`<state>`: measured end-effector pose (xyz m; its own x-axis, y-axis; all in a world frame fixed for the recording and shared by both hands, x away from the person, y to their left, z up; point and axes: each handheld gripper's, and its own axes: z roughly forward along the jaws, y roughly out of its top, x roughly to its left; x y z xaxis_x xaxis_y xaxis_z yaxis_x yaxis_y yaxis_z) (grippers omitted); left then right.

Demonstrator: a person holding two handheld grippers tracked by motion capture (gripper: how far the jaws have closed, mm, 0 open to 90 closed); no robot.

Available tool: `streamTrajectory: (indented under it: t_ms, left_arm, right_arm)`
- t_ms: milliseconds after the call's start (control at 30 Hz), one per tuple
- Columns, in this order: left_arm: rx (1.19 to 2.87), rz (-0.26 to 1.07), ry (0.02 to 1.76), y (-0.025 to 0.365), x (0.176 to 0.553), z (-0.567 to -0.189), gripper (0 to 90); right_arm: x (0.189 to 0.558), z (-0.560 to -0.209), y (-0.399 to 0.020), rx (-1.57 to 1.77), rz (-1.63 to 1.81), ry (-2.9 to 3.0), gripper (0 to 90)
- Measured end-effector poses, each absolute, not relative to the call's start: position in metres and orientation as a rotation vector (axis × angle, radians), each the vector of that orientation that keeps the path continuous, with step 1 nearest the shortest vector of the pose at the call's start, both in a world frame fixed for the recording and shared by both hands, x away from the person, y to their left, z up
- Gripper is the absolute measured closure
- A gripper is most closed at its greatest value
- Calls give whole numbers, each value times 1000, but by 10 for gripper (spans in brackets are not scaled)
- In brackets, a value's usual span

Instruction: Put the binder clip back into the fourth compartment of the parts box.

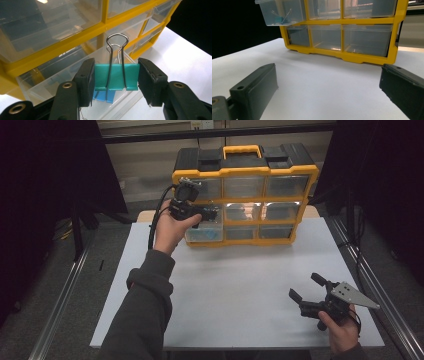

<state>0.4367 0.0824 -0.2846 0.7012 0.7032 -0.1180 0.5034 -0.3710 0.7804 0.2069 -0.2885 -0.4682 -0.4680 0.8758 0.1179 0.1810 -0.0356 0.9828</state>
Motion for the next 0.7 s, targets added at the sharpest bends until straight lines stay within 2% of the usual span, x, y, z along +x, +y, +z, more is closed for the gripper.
streamTrajectory:
  t_ms: [400, 433, 467, 700]
  left_arm:
    - [2079, 313, 944, 86, 440, -295, 498]
    - [2029, 309, 964, 84, 440, -297, 477]
    - [2059, 315, 947, 86, 440, -297, 361]
    - [2025, 307, 957, 94, 436, -297, 206]
  right_arm:
    - [207, -468, -287, 1119, 1557, 1667, 11]
    - [207, -468, -287, 1126, 1561, 1657, 11]
    - [207, -468, -287, 1123, 1561, 1658, 11]
    - [207, -468, -287, 1121, 1551, 1667, 11]
